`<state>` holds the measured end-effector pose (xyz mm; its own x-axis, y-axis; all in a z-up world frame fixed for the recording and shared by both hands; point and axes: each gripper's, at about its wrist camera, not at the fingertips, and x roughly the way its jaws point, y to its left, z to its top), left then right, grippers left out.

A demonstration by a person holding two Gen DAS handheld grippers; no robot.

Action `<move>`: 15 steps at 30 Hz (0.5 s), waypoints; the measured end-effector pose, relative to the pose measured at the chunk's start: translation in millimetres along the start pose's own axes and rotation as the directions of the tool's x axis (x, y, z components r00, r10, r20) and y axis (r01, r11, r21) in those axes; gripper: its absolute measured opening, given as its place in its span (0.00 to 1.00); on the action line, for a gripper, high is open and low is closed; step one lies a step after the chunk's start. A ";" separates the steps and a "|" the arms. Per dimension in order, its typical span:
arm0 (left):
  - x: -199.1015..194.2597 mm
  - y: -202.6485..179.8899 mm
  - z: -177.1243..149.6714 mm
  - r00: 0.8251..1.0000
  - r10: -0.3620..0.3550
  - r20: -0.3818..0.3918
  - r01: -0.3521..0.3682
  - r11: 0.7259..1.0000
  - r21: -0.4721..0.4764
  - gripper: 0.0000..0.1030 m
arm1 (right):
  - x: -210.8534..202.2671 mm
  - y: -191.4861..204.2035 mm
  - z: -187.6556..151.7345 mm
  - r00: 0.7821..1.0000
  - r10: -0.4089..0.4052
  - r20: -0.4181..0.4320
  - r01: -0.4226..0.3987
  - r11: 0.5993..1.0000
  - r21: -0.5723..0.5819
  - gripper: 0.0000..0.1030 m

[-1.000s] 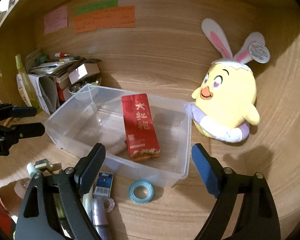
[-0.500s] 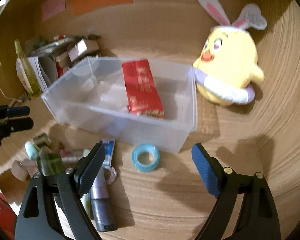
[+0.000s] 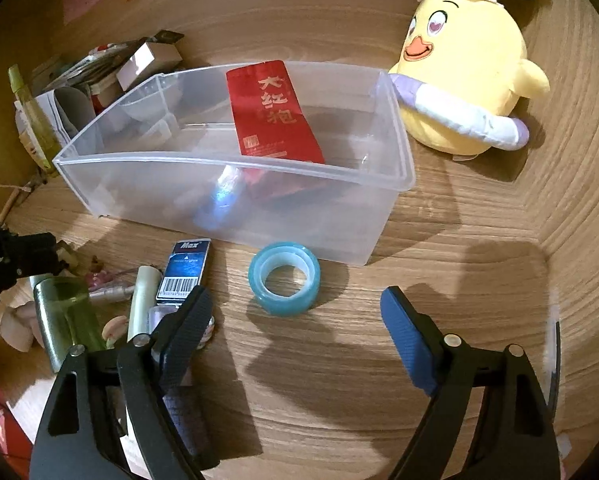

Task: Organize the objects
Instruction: 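Grasp the small packet with the left gripper while the right gripper grasps the blue tape roll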

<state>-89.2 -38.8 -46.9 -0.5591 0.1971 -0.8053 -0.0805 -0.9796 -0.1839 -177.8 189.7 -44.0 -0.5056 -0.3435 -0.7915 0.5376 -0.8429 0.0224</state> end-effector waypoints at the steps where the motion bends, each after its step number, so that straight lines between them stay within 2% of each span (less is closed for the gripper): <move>1: 0.6 0.5 -0.2 1.000 0.000 -0.002 0.000 1.000 -0.001 0.27 | 2.1 0.6 0.6 1.000 -0.002 -0.004 0.002 1.000 -0.005 0.68; 5: 4.0 4.8 -3.6 1.000 0.013 -0.003 -0.013 1.000 -0.012 0.17 | 11.5 0.0 3.4 1.000 0.006 -0.022 -0.006 1.000 0.002 0.50; 9: 2.6 7.9 -6.1 1.000 0.011 0.013 -0.011 0.999 -0.033 0.15 | 13.8 2.0 4.5 1.000 0.009 -0.011 -0.009 1.000 -0.001 0.35; 15: -6.6 8.4 -3.2 0.999 0.017 0.048 -0.014 0.998 -0.054 0.15 | 8.0 4.0 2.7 1.000 0.013 0.012 -0.013 1.000 -0.008 0.35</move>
<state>-83.5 -48.1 -44.9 -0.5995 0.1788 -0.7801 -0.0283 -0.9789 -0.2026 -181.5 182.5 -48.6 -0.5065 -0.3597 -0.7836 0.5500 -0.8347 0.0277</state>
